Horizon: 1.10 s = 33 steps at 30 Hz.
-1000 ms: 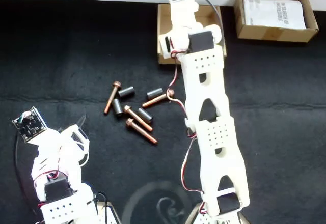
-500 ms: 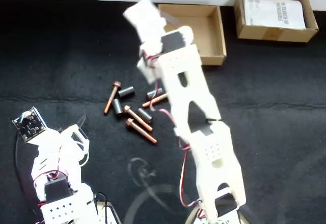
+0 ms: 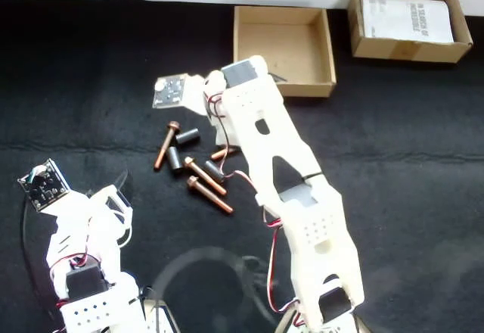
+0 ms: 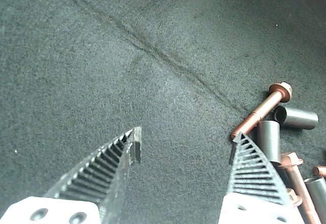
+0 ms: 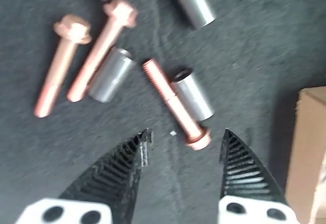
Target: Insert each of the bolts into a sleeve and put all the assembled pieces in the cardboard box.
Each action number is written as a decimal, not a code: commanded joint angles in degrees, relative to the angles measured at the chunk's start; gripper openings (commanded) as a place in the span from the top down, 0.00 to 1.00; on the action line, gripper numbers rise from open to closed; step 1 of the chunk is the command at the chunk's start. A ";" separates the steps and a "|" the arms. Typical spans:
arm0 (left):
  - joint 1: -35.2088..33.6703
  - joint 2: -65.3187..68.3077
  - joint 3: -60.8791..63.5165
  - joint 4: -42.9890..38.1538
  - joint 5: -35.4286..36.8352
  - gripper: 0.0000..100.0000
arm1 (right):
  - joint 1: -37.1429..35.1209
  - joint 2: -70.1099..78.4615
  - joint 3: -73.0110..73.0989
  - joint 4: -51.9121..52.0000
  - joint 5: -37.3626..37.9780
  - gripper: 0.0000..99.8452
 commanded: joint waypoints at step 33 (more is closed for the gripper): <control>-2.15 -0.40 1.01 0.35 -0.35 0.72 | 0.31 17.63 -0.40 -17.45 3.96 0.80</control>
